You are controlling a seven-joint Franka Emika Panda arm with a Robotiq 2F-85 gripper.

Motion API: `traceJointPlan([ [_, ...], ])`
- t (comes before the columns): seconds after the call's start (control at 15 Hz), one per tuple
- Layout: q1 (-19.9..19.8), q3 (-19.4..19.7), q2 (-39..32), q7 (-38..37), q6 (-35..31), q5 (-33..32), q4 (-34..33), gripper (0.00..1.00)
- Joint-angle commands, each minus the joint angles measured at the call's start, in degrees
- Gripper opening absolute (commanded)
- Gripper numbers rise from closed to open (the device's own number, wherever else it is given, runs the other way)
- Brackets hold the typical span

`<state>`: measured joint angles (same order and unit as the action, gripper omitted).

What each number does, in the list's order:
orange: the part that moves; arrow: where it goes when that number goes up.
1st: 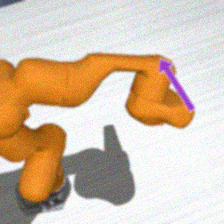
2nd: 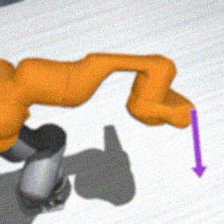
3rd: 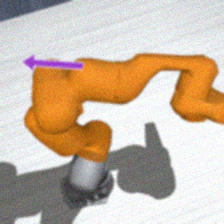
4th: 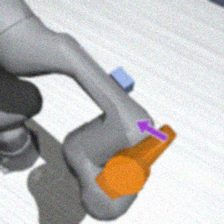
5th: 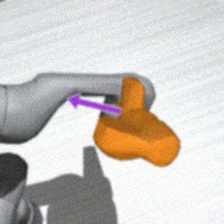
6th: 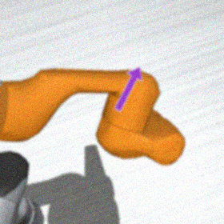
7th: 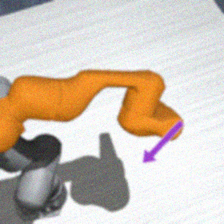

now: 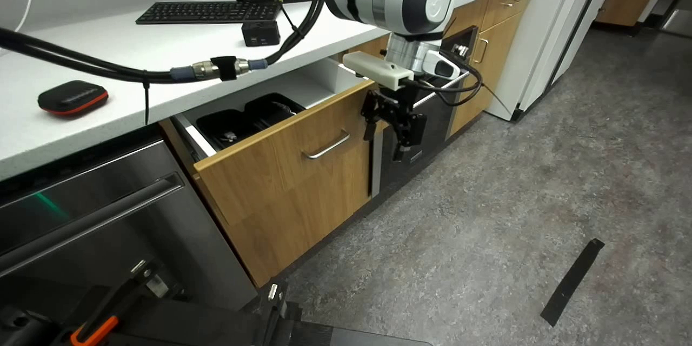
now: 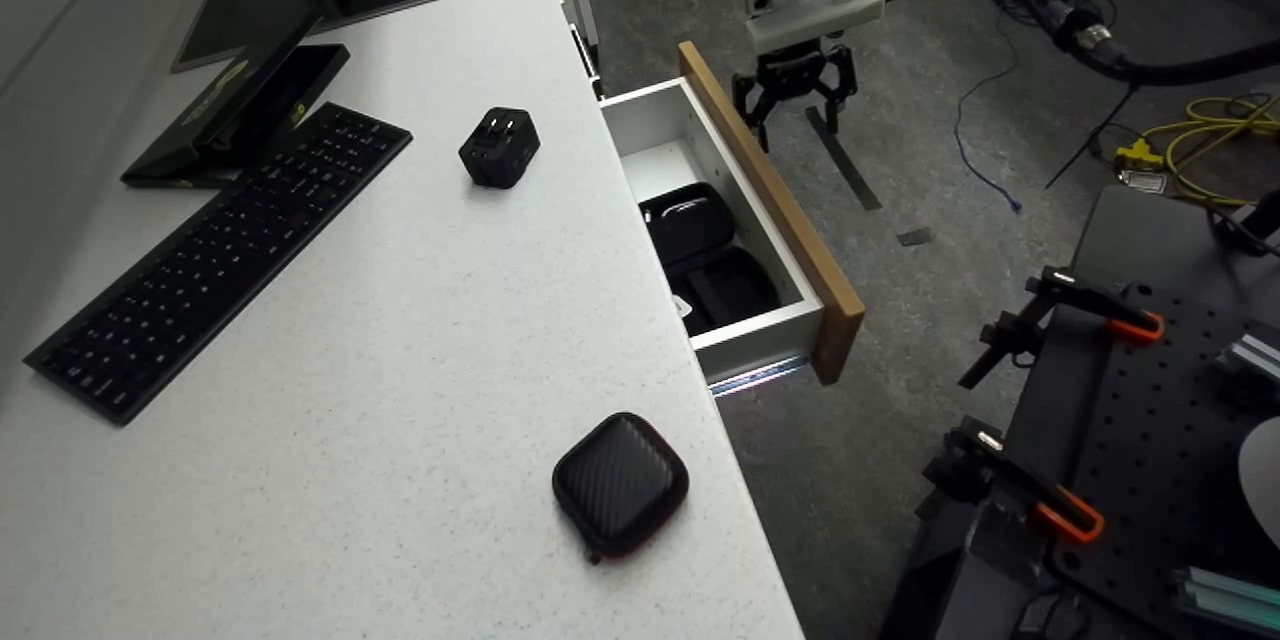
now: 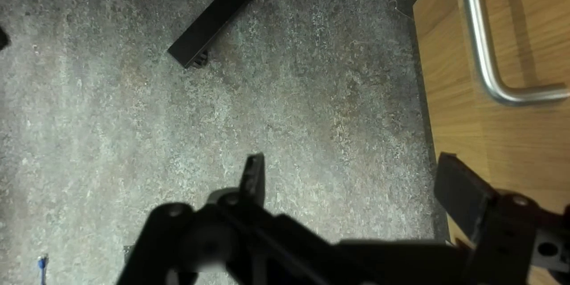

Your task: Close the drawer

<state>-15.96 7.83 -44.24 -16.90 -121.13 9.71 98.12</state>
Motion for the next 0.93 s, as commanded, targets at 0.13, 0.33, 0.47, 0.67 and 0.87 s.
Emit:
traceJointPlan([
  [0.13,0.7,1.5,-0.2,0.5,0.3,0.8,-0.2,1.00],
  [0.33,0.7,1.5,-0.3,0.5,0.2,0.8,-0.2,1.00],
  [0.47,0.7,1.5,-0.3,0.5,0.3,0.8,-0.2,1.00],
  [0.67,0.5,-0.2,-2.7,1.2,-0.1,2.4,-2.8,1.00],
  [0.87,1.5,-1.9,-4.7,1.5,-1.9,2.8,-4.6,1.00],
])
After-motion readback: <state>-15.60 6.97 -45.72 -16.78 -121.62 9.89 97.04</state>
